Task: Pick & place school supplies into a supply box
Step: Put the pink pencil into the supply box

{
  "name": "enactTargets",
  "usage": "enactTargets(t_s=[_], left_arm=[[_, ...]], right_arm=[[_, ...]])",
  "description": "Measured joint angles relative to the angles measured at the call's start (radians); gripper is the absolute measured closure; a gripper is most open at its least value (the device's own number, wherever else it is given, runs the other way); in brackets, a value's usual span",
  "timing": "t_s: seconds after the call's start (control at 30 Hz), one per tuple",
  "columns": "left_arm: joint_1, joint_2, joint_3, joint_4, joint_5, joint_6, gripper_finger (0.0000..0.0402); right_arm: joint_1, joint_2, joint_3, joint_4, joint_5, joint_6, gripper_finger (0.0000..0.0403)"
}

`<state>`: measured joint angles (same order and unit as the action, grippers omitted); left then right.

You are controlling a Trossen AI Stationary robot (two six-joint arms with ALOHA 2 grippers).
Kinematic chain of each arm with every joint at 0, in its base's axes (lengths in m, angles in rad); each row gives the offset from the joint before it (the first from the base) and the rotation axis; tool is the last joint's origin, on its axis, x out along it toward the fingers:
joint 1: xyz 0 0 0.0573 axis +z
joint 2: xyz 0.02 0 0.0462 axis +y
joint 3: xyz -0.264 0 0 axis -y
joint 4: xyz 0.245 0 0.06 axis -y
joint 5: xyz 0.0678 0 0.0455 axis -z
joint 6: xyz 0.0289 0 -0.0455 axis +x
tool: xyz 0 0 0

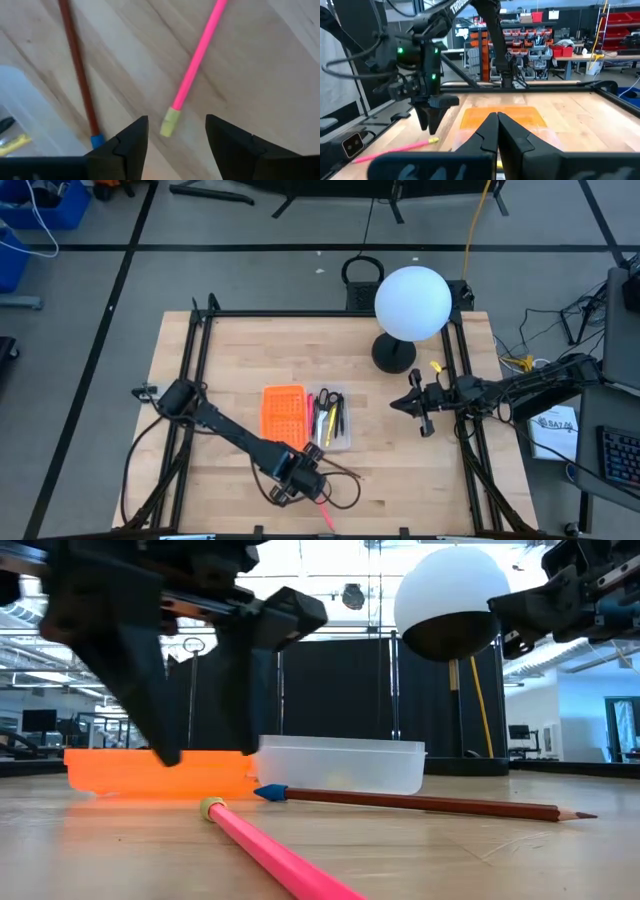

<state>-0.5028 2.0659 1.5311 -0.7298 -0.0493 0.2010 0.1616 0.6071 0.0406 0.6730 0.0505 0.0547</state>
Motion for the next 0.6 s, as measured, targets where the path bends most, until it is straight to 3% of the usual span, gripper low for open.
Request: enactTargets(t_s=[0.27,0.6], left_arm=[[0.032,0.000,-0.057,0.094,0.075,0.078,0.0195],[0.033,-0.008,-0.160,0.204,0.074,0.168,0.0195]], right_arm=[[0.000,0.001,-0.001,-0.060,-0.002,0.012,0.0403],[0.000,0.001,-0.001,-0.067,-0.002,0.012,0.0403]])
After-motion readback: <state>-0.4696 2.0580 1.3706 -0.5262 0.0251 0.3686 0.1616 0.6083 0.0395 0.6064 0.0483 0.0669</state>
